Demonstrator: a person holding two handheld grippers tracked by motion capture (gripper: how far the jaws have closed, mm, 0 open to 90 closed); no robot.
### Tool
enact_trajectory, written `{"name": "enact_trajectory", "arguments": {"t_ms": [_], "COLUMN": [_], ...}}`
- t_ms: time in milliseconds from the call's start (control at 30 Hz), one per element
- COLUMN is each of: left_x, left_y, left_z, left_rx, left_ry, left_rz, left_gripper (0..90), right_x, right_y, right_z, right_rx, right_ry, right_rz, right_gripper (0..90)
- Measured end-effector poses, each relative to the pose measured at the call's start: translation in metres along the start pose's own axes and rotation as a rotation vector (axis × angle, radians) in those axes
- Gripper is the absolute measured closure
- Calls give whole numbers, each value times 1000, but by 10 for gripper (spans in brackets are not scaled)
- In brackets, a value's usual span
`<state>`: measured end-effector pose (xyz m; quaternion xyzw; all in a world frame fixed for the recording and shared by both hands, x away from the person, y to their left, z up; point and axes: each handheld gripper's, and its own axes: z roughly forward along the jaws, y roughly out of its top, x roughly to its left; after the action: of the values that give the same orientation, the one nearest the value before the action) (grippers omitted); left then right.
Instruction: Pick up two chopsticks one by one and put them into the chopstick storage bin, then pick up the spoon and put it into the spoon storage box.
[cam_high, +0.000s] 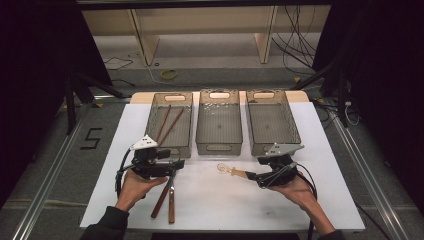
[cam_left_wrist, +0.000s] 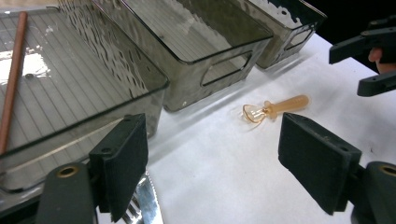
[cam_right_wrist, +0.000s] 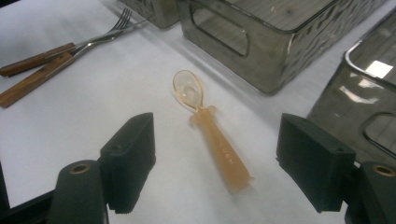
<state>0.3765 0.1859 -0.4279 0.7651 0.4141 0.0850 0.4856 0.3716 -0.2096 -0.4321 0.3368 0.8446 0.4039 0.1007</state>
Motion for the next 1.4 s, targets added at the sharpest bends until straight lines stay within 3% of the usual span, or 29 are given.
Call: {"name": "enact_trajectory", "arguments": {"t_ms": [133,267,833,933,1100,1200,1233,1400], "left_x": [-3,-6,-9,-9,-9,-8,-9,-9], "left_y": [-8,-14,-27,-29,-31,-32,-33,-34], "left_z": [0,-1,-2,-2,-2,-2,-2,-2], "left_rx": [-10,-46,-46,-47,-46,-45,-45,-41], "left_ry": [1,8,11,15,18,19,19,17], "left_rz": [4,17,28,22,28,27,28,35], "left_gripper": [233,237,222,221,220,220,221,221], "right_x": [-1,-2,-11,-13,-17,-15,-16,-14], "right_y": [2,4,12,11,11,14,14,15], "right_z": [11,18,42,45,51,53,55,59], "right_rx": [64,88,190,219,257,280,282,332], "right_ry": [5,3,16,21,22,27,25,25], "right_rz": [-28,-40,-75,-74,-120,-112,-140,-151], "right_gripper": [300,307,347,370,413,448,459,504]}}
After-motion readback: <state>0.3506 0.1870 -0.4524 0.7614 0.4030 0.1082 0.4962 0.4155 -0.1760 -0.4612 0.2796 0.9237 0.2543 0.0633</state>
